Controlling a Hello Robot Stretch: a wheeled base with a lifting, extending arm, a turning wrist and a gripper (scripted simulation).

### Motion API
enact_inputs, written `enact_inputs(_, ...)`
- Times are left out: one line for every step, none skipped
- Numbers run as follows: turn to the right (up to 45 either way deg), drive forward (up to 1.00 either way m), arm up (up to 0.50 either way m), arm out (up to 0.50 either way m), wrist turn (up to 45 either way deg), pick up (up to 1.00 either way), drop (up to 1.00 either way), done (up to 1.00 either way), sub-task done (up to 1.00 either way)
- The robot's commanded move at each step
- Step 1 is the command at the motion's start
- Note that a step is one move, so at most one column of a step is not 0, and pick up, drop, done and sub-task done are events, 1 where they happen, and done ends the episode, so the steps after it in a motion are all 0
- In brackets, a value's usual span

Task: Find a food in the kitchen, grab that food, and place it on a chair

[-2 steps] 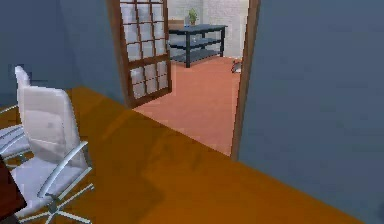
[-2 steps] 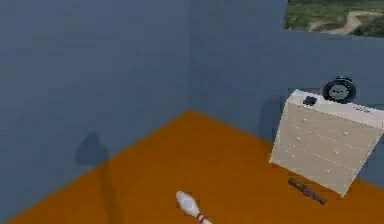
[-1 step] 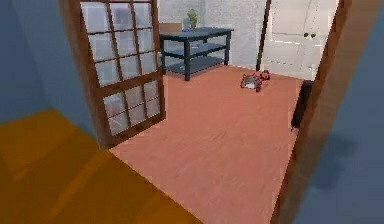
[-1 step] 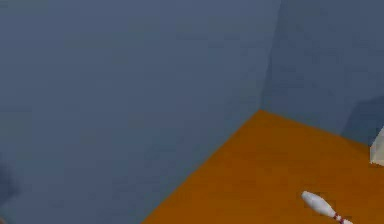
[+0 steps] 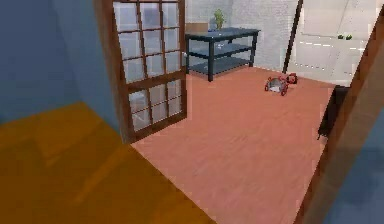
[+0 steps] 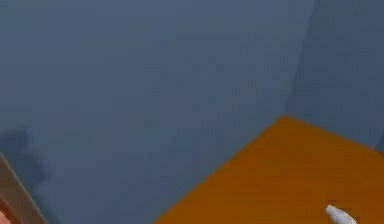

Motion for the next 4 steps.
enact_inputs(0.0, 0.35, 0.0, 0.0, 0.0, 0.0, 0.0, 0.0, 0.0)
enact_inputs(27.0, 0.0, 0.0, 0.0, 0.0, 0.0, 0.0, 0.0, 0.0)
enact_inputs(0.0, 1.0, 0.0, 0.0, 0.0, 0.0, 0.0, 0.0, 0.0)
enact_inputs(0.0, 0.25, 0.0, 0.0, 0.0, 0.0, 0.0, 0.0, 0.0)
